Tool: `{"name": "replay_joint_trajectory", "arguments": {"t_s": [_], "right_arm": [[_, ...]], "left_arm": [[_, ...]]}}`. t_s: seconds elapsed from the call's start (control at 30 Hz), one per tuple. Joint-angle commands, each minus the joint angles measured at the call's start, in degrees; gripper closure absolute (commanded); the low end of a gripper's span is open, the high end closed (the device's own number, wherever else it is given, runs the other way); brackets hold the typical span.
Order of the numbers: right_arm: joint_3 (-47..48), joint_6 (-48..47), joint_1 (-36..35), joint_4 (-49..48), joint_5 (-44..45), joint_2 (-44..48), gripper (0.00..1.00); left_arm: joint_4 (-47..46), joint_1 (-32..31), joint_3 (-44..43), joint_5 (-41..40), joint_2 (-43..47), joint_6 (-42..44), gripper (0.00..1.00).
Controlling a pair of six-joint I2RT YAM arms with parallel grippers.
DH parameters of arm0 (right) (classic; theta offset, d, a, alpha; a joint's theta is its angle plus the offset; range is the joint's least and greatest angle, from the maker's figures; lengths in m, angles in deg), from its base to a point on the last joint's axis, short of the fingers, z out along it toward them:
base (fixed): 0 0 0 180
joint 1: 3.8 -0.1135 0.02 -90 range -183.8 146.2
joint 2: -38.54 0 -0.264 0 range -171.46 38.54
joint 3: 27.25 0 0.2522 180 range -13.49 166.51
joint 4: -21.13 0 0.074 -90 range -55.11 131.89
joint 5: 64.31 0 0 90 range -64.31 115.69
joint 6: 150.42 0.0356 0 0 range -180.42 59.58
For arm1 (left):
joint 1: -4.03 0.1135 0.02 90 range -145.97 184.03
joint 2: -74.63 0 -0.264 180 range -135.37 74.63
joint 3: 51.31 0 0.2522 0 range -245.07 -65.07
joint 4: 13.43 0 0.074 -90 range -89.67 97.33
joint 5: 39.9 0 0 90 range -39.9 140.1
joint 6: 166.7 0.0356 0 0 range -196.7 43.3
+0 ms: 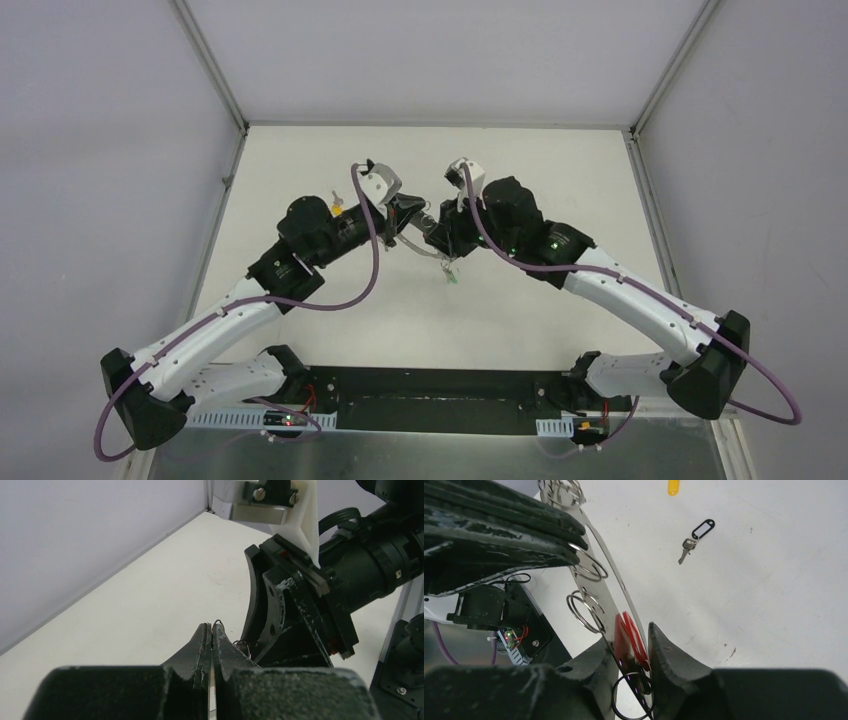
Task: Put the keys on the keyring
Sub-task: Adjust the keyring.
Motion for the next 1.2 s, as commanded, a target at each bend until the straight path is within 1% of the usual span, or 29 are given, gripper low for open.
{"name": "replay_joint_trajectory", "arguments": {"t_s": [0.0,0.1,0.23,0.4,0.53,0.63,0.73,0.77,0.8,0.83,0.87,0.9,0.93,1.07,1.1,1.17], "right_arm": [[8.20,4.45,-0.49,8.21,7.65,-3.75,1.00],[11.11,5.41,-0.65,12.41,11.99,-6.04,1.00],[12.41,6.06,-0.74,13.98,15.60,-6.30,1.00],[14.89,7.48,-0.83,16.33,17.00,-6.78,1.00],[18.61,10.54,-0.85,20.04,15.14,-9.03,1.00],[21.29,12.70,-0.83,21.90,12.05,-10.75,1.00],[21.27,13.20,-0.83,19.83,5.06,-10.87,1.00],[20.71,13.23,-0.83,18.34,3.18,-10.59,0.98],[19.97,13.13,-0.83,16.79,1.38,-10.11,0.91],[19.06,12.93,-0.84,14.98,-0.38,-9.52,0.79],[18.06,12.89,-0.83,13.31,-1.35,-8.90,0.73],[16.99,12.82,-0.83,11.91,-2.09,-8.14,0.63],[16.00,12.76,-0.83,10.59,-2.66,-7.34,0.56],[12.95,12.61,-0.31,7.98,-1.76,-4.00,0.33],[12.17,12.56,0.13,7.26,-2.11,-3.09,0.29],[10.59,12.80,1.44,5.95,-3.23,-1.16,0.20]], "left_arm": [[5.49,0.53,-8.96,3.61,-3.28,2.89,1.00],[9.83,0.48,-13.62,3.86,-6.57,3.75,1.00],[13.89,0.50,-18.31,3.16,-9.77,3.58,1.00],[15.99,0.43,-20.29,-1.77,-11.25,3.59,1.00],[16.82,-0.27,-21.49,-7.49,-12.52,3.32,1.00],[18.58,-0.71,-22.96,-14.66,-14.35,2.57,1.00],[20.46,-0.71,-24.16,-18.69,-16.17,0.72,1.00],[20.64,-0.67,-24.17,-19.56,-16.49,0.19,1.00],[20.64,-0.73,-24.02,-20.32,-16.69,-0.58,1.00],[20.58,-0.70,-23.89,-20.77,-16.76,-1.42,1.00],[20.52,-0.71,-23.65,-20.70,-16.65,-1.70,1.00],[20.42,-0.71,-23.34,-20.19,-16.52,-1.77,1.00],[20.06,-0.71,-22.82,-19.39,-16.25,-1.61,1.00],[16.86,-0.71,-18.64,-15.53,-13.37,-0.54,1.00],[15.62,-0.71,-17.07,-15.09,-12.34,-0.78,1.00],[12.12,-0.71,-13.72,-14.29,-9.88,-1.26,1.00]]}}
